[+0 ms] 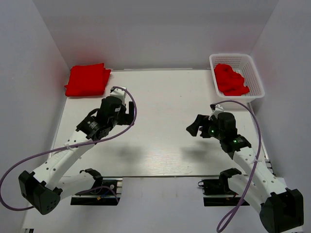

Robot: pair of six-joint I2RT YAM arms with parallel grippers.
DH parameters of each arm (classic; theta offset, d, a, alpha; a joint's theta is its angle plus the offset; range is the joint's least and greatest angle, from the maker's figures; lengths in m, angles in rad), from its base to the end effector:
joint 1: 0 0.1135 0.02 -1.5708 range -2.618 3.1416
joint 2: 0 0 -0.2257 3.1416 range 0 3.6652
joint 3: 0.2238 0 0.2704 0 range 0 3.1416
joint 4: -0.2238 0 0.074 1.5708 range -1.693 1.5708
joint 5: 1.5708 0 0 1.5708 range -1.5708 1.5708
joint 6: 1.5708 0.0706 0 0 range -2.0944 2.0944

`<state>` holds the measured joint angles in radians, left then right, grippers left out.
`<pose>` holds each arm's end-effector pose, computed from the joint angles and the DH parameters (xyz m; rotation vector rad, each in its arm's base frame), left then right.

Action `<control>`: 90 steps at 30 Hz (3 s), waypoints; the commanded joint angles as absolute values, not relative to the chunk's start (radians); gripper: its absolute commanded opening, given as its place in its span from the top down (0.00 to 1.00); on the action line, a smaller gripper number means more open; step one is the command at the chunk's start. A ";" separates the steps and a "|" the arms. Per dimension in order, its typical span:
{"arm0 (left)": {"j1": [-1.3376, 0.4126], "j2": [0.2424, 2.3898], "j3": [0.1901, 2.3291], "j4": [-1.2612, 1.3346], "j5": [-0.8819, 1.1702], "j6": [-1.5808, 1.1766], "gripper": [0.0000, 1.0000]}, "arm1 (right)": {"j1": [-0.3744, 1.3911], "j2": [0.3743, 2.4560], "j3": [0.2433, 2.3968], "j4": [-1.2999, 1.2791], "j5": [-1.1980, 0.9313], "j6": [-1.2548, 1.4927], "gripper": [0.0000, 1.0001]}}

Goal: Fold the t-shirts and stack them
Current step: Grab crumpled tshirt from bin with the right arm

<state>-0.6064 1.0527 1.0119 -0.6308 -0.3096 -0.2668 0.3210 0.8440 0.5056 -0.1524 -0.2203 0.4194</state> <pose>0.2462 -0.1446 0.2709 0.2087 2.1987 -0.1380 0.2463 0.0981 0.1839 -0.0360 2.1196 0.6768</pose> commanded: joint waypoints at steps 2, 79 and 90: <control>-0.612 1.005 1.009 -0.643 -0.345 -0.272 0.00 | 0.318 0.828 0.521 -0.113 -0.223 0.399 0.10; -0.592 1.319 1.132 -0.446 -0.275 -0.273 0.00 | -0.201 2.047 2.103 -0.253 -0.190 0.137 1.00; -0.592 1.088 1.022 -0.537 -0.281 -0.345 0.00 | -0.141 1.815 2.148 -0.453 -0.673 0.118 1.00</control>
<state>-0.5972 1.1877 1.0386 -0.4950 -0.2611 -0.3122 -0.1749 1.8801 2.1441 -0.3973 -0.4610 0.1390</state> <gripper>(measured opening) 0.992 0.071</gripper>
